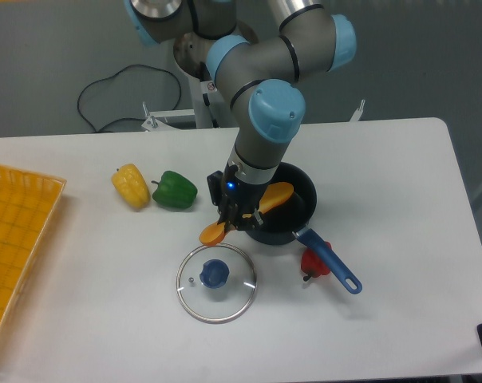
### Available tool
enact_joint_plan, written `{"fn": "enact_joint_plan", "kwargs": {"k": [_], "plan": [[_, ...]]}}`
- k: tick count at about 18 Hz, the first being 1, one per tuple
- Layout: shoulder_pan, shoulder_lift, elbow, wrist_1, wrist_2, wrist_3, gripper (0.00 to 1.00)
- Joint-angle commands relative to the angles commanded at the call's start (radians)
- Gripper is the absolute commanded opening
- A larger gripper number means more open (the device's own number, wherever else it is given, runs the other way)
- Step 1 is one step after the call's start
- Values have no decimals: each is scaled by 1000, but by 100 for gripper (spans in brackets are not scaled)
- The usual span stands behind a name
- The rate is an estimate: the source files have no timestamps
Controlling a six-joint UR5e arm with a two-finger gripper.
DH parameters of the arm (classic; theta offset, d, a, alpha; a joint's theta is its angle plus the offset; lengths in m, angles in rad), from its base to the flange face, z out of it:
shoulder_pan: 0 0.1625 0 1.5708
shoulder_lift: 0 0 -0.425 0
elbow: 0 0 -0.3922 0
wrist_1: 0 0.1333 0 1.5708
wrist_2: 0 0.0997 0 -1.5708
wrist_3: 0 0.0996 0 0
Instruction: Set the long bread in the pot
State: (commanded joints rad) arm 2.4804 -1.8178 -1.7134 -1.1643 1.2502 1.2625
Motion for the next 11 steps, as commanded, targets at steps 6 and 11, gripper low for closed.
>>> {"fn": "enact_joint_plan", "kwargs": {"k": [6, 11], "plan": [[2, 0, -11, 0, 2, 0, 21], [0, 0, -17, -2, 6, 3, 21]]}}
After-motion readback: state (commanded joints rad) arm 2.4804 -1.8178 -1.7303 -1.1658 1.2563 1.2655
